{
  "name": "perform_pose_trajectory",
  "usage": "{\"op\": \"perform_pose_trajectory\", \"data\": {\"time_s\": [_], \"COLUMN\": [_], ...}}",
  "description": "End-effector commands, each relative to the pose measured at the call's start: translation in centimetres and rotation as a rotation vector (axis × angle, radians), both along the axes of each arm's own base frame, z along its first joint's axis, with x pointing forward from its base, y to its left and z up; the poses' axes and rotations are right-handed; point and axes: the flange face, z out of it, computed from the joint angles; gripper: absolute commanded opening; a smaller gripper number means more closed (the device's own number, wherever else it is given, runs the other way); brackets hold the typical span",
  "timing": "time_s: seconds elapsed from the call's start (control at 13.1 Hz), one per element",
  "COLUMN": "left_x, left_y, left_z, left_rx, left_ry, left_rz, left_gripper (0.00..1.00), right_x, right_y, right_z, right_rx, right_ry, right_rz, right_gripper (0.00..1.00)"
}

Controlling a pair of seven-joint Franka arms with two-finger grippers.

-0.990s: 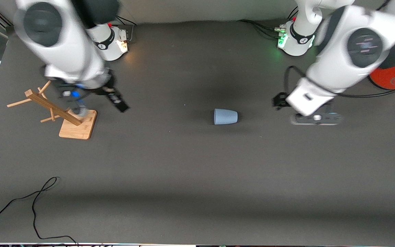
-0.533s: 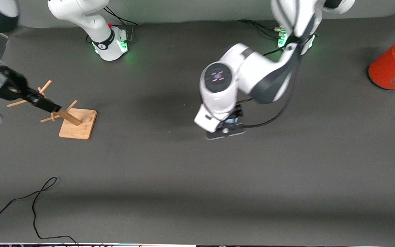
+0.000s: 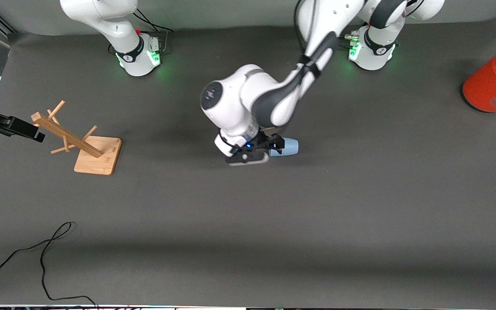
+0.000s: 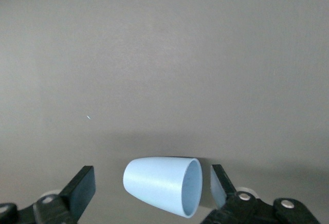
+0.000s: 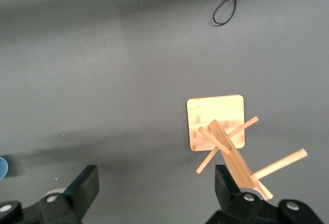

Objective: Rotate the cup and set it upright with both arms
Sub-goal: 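Grasp the rim of the lying cup with the left gripper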

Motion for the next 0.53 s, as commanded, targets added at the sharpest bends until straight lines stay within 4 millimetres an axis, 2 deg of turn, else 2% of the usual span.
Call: {"op": "perform_pose_trajectory", "data": {"time_s": [0.0, 0.23, 0.46], "left_x": [-2.5, -3.0, -3.9], "left_y": [-0.5, 0.0, 0.7], "left_z": [-4.6, -7.8, -11.4], "left_rx": [0.156, 0.240, 0.313], "left_ry": [0.003, 0.062, 0.078], "left_rz": [-0.144, -0.254, -0.289], "left_gripper": [1.00, 0.98, 0.94], "right_x": [-1.0, -0.7, -0.6], "right_y": [0.8, 1.0, 1.0], "right_z": [0.4, 0.3, 0.3], "right_rx": [-0.005, -0.007, -0.036], "right_ry": [-0.031, -0.034, -0.034], "right_rz": [0.059, 0.100, 0.108], "right_gripper": [1.00, 1.00, 1.00]}}
